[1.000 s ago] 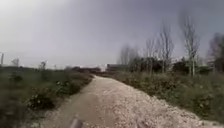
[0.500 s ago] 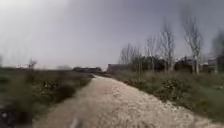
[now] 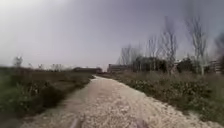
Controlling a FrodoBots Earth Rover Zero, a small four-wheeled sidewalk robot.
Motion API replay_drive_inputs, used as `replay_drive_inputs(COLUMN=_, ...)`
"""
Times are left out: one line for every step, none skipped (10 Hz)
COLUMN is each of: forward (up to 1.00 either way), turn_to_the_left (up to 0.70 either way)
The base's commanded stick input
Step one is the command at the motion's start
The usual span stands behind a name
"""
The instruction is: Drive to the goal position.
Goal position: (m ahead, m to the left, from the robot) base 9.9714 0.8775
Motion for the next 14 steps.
replay_drive_inputs(forward=1.00, turn_to_the_left=0.00)
replay_drive_inputs(forward=1.00, turn_to_the_left=0.00)
replay_drive_inputs(forward=1.00, turn_to_the_left=0.00)
replay_drive_inputs(forward=1.00, turn_to_the_left=0.05)
replay_drive_inputs(forward=1.00, turn_to_the_left=0.11)
replay_drive_inputs(forward=1.00, turn_to_the_left=0.18)
replay_drive_inputs(forward=1.00, turn_to_the_left=0.16)
replay_drive_inputs(forward=1.00, turn_to_the_left=0.06)
replay_drive_inputs(forward=1.00, turn_to_the_left=0.00)
replay_drive_inputs(forward=1.00, turn_to_the_left=0.01)
replay_drive_inputs(forward=1.00, turn_to_the_left=0.02)
replay_drive_inputs(forward=1.00, turn_to_the_left=0.03)
replay_drive_inputs(forward=1.00, turn_to_the_left=0.04)
replay_drive_inputs(forward=1.00, turn_to_the_left=0.03)
